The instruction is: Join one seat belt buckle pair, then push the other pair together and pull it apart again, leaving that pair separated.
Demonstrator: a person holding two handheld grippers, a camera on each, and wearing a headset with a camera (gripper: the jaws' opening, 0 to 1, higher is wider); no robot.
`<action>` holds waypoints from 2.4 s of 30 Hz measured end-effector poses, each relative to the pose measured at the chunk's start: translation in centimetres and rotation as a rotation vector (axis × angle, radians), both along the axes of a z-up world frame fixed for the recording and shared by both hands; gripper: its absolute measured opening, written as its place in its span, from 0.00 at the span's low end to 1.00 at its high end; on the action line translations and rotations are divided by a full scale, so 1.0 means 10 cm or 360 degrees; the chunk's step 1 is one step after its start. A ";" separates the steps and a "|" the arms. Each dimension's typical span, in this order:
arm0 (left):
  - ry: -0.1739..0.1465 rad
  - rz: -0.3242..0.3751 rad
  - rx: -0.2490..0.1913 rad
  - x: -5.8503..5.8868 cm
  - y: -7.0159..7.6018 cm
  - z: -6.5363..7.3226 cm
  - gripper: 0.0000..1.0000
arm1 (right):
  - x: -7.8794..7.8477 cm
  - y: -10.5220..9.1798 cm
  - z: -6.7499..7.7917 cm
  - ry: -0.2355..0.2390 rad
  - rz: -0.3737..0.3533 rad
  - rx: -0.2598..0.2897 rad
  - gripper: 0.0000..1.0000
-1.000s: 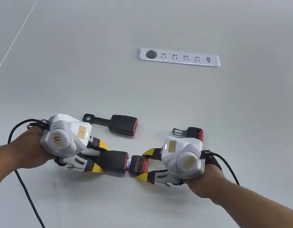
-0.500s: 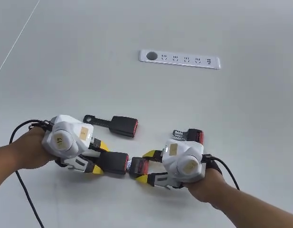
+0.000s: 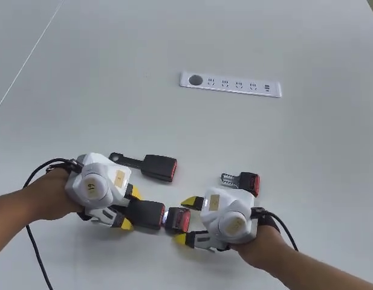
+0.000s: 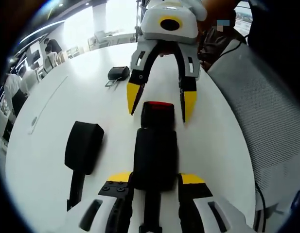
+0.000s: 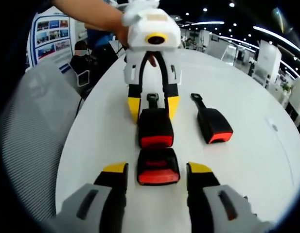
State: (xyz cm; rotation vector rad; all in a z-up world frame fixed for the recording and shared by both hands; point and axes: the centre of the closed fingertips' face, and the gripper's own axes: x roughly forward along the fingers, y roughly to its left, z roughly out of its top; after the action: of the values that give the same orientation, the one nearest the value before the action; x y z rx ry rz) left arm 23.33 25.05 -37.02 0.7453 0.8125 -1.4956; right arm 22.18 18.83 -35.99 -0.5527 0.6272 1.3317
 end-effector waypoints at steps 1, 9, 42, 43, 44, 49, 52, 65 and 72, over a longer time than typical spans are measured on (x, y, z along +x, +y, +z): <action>0.0021 0.0005 -0.0008 -0.03 -0.01 0.01 0.39 | 0.03 0.03 0.03 0.0004 -0.0035 0.0020 0.60; 0.0038 0.0223 -0.0074 0.00 -0.08 0.14 0.84 | 0.06 -0.02 0.16 -0.0001 -0.0135 0.0058 0.75; -0.0190 0.0187 -0.0199 0.91 -0.23 0.62 0.65 | 0.91 -1.44 0.28 0.0070 -0.0418 0.0013 0.75; -0.0181 0.0176 -0.0193 0.92 -0.23 0.61 0.65 | 0.92 -1.46 0.26 0.0084 -0.0422 0.0004 0.74; -0.0178 0.0150 -0.0172 0.93 -0.23 0.58 0.66 | 0.94 -1.49 0.24 0.0086 -0.0416 -0.0003 0.74; -0.0165 0.0112 -0.0142 1.00 -0.23 0.46 0.65 | 0.95 -1.58 0.13 0.0156 -0.0368 -0.0037 0.66; -0.0132 0.0098 -0.0124 1.02 -0.25 0.35 0.65 | 0.95 -1.60 0.09 0.0186 -0.0340 -0.0044 0.63; -0.0109 0.0000 -0.0085 1.06 -0.26 0.11 0.50 | 0.92 -1.61 -0.06 0.0247 -0.0232 -0.0119 0.46; -0.0084 -0.0048 -0.0094 1.02 -0.29 0.10 0.43 | 0.94 -1.63 -0.09 0.0217 -0.0186 -0.0167 0.38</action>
State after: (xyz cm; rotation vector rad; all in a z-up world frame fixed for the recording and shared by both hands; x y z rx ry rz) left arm 33.51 22.14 -36.03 0.7527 0.7175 -1.5143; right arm 31.54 2.51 -36.90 -0.5051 0.8329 1.2382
